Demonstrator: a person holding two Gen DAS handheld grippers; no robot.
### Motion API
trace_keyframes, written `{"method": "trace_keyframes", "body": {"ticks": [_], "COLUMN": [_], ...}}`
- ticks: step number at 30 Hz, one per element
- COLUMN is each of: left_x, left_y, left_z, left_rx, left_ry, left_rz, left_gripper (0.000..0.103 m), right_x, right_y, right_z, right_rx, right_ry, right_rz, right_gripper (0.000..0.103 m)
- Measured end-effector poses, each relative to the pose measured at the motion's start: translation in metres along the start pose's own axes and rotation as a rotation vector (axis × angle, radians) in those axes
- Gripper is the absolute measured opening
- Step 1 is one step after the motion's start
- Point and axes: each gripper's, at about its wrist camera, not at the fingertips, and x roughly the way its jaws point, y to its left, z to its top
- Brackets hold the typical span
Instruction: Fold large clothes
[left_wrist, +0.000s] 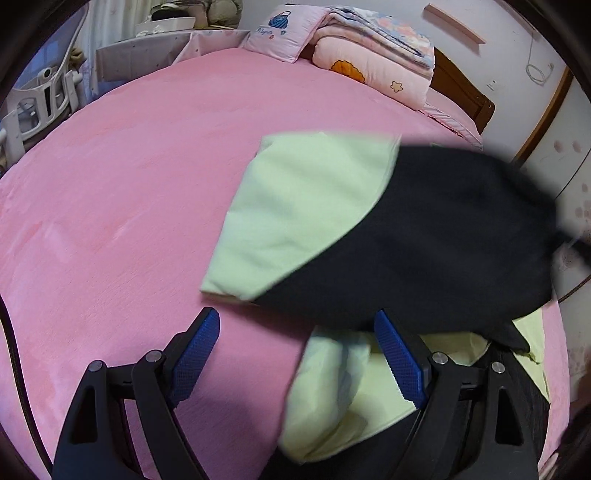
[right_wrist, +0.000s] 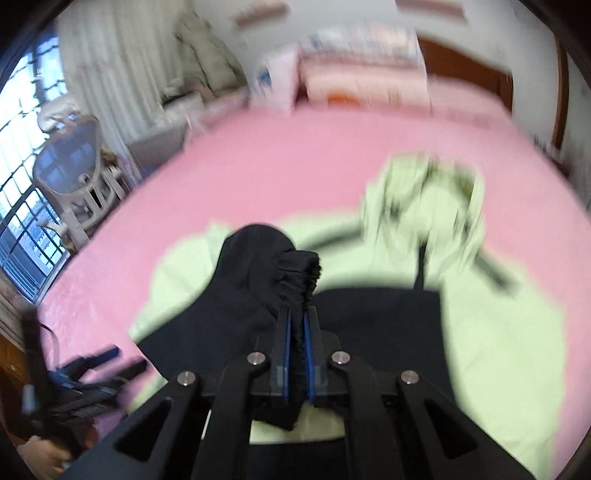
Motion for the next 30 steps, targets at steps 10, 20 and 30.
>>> {"method": "trace_keyframes", "body": {"ticks": [10, 20, 30], "left_x": [0.036, 0.054, 0.056], "left_y": [-0.042, -0.038, -0.059], "left_z": [0.008, 0.000, 0.003], "left_rx": [0.053, -0.005, 0.068], "left_ry": [0.033, 0.126, 0.142], "left_rz": [0.125, 0.121, 0.155], "left_gripper": [0.058, 0.022, 0.023], "right_x": [-0.045, 0.055, 0.073], "right_y": [-0.069, -0.199, -0.253], "right_z": [0.060, -0.026, -0.096], "right_rx": [0.004, 0.247, 0.451], "right_ry": [-0.133, 0.268, 0.383], "right_rz": [-0.260, -0.448, -0.433], "right_gripper": [0.006, 0.008, 0.011]}}
